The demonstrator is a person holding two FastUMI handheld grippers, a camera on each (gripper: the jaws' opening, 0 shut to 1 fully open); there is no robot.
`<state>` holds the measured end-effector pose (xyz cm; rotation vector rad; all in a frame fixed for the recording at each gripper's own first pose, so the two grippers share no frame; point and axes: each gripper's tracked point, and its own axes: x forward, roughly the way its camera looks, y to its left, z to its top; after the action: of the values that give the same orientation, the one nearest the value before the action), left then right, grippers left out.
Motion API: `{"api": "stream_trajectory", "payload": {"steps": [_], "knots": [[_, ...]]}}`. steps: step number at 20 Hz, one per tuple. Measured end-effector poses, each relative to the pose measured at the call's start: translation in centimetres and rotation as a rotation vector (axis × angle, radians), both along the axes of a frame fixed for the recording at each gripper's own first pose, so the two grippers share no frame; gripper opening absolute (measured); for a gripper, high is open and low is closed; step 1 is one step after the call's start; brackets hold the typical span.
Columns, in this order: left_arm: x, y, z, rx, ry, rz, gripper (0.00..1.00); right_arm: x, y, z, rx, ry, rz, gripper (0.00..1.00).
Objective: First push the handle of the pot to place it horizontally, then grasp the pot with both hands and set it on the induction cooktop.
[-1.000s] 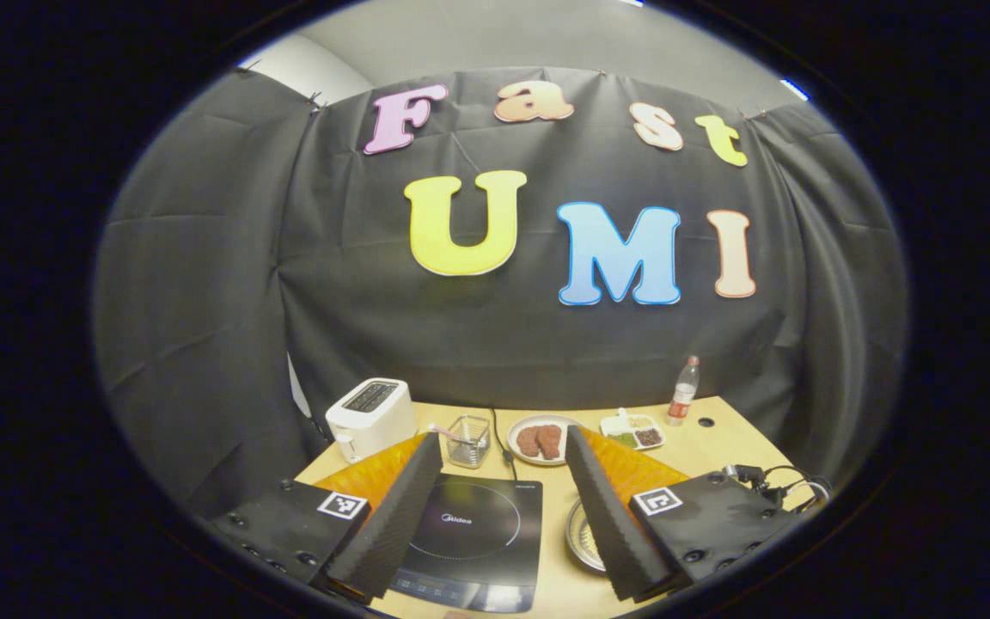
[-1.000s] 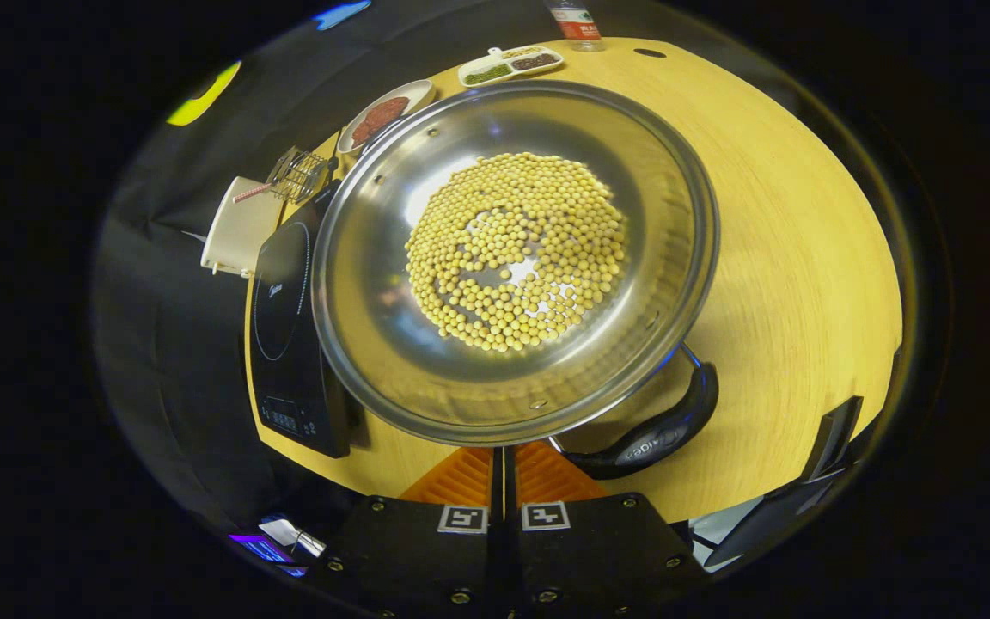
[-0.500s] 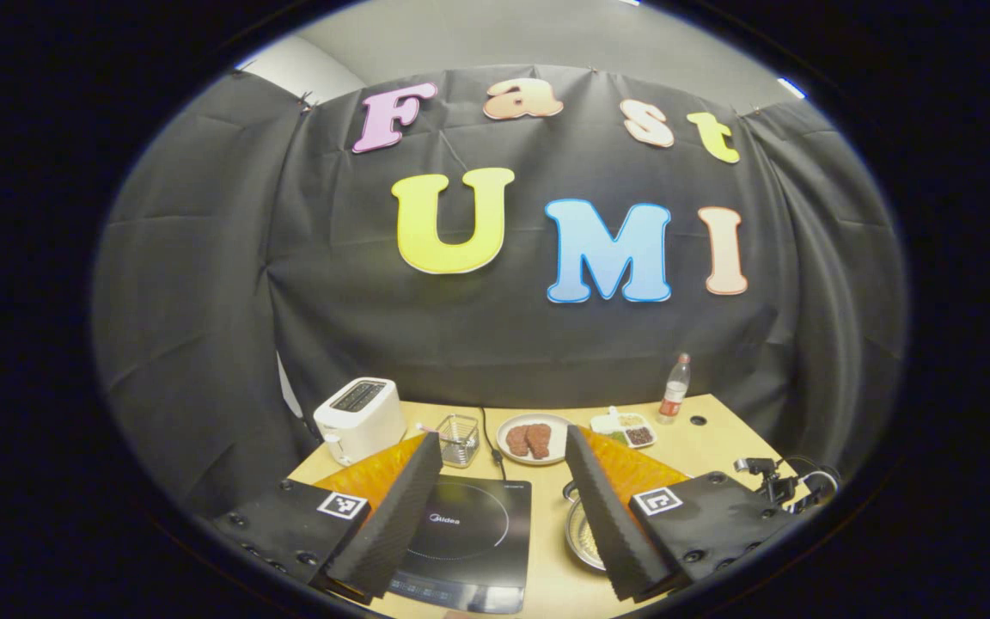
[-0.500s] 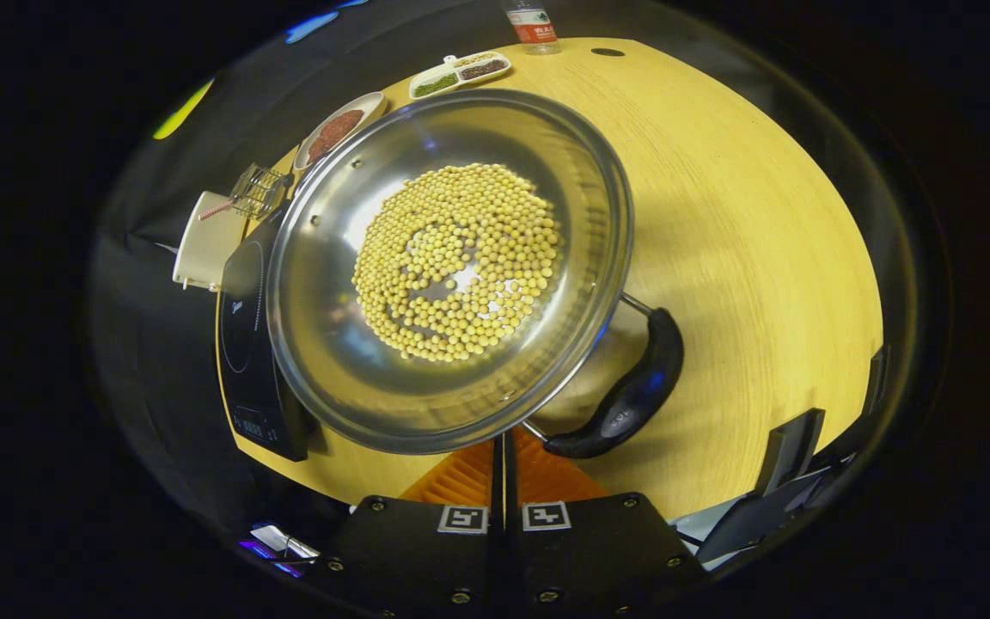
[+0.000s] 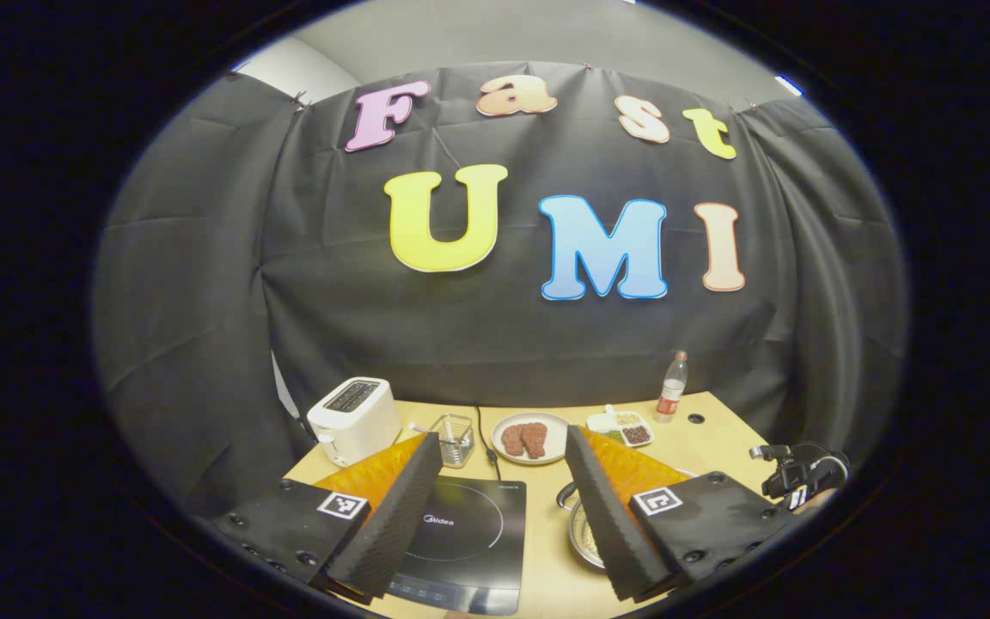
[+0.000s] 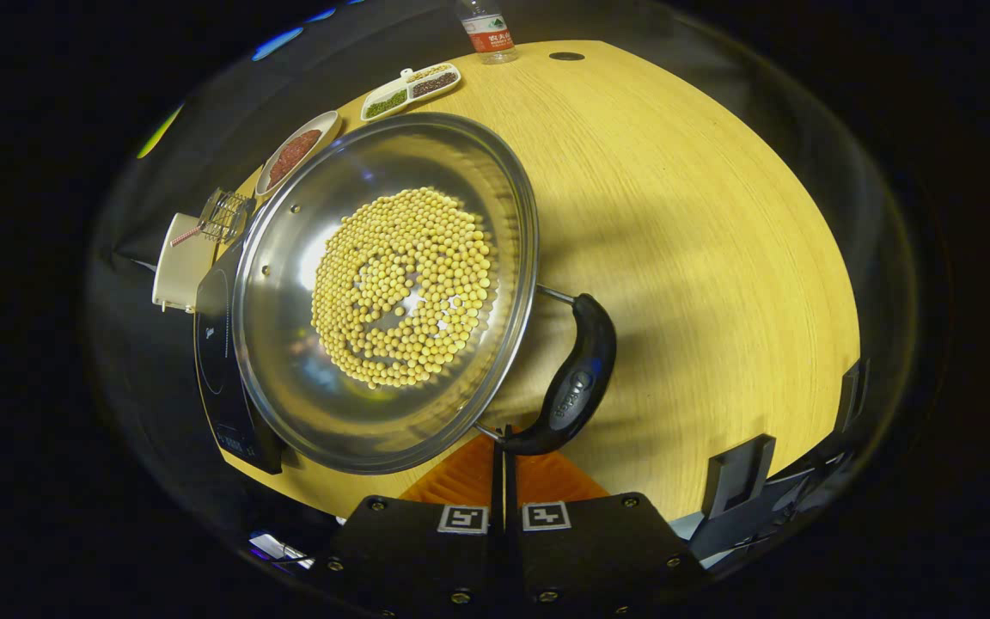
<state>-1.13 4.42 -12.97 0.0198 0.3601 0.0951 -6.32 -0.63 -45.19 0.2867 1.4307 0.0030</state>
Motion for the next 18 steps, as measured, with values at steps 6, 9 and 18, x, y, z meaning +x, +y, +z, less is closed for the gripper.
{"api": "stream_trajectory", "payload": {"steps": [6,9,18], "knots": [[0.9,-1.3,-0.3,0.004,0.006,-0.022,1.00,1.4,-2.5,0.0,-0.040,-0.001,0.006,0.00],[1.3,-1.8,-0.7,0.008,0.018,-0.030,1.00,2.4,-3.5,0.0,-0.057,-0.001,0.008,0.00],[2.3,-2.6,-2.7,0.026,0.077,-0.050,1.00,5.8,-6.4,-0.6,-0.152,-0.002,0.094,0.00]]}}
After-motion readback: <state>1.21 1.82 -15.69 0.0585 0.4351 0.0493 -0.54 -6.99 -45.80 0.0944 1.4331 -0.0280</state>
